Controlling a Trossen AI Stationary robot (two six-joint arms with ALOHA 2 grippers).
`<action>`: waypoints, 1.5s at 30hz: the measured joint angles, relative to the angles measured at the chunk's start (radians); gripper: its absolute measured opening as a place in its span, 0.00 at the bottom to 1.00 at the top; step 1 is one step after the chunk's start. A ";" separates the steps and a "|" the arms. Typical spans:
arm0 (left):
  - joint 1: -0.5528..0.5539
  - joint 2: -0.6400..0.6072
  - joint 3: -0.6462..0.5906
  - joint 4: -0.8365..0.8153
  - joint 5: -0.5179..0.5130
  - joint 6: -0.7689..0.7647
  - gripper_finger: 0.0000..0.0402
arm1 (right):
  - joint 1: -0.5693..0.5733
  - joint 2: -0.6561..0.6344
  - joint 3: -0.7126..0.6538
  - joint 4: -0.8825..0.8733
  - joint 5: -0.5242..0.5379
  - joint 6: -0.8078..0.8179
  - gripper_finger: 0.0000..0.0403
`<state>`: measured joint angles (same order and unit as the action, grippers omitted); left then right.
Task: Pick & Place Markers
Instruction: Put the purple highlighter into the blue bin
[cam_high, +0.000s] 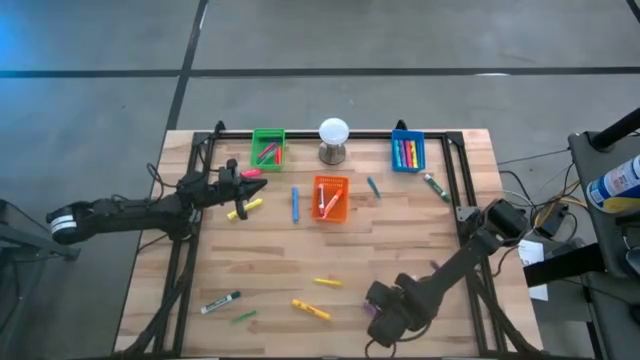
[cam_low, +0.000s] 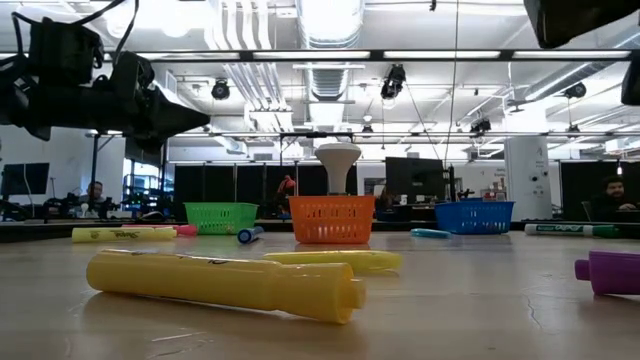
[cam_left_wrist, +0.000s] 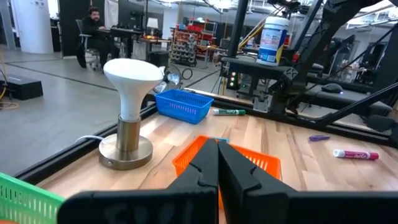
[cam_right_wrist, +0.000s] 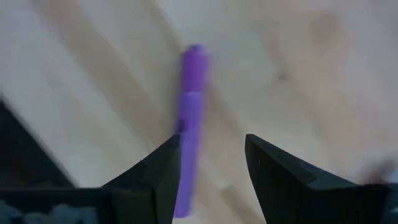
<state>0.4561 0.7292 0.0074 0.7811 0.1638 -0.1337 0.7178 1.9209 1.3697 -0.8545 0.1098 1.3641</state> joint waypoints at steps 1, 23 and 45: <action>0.000 0.000 0.000 -0.004 0.000 0.000 0.00 | 0.000 0.008 0.000 0.022 -0.003 -0.007 0.42; -0.001 0.008 -0.002 -0.021 0.000 -0.002 0.00 | -0.030 0.093 -0.019 0.085 -0.040 -0.063 0.29; -0.001 0.008 0.000 -0.020 -0.001 0.002 0.00 | -0.190 -0.029 0.015 -0.065 0.082 -0.454 0.19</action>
<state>0.4553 0.7373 0.0078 0.7609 0.1631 -0.1319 0.5282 1.8922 1.3849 -0.9193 0.1920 0.9104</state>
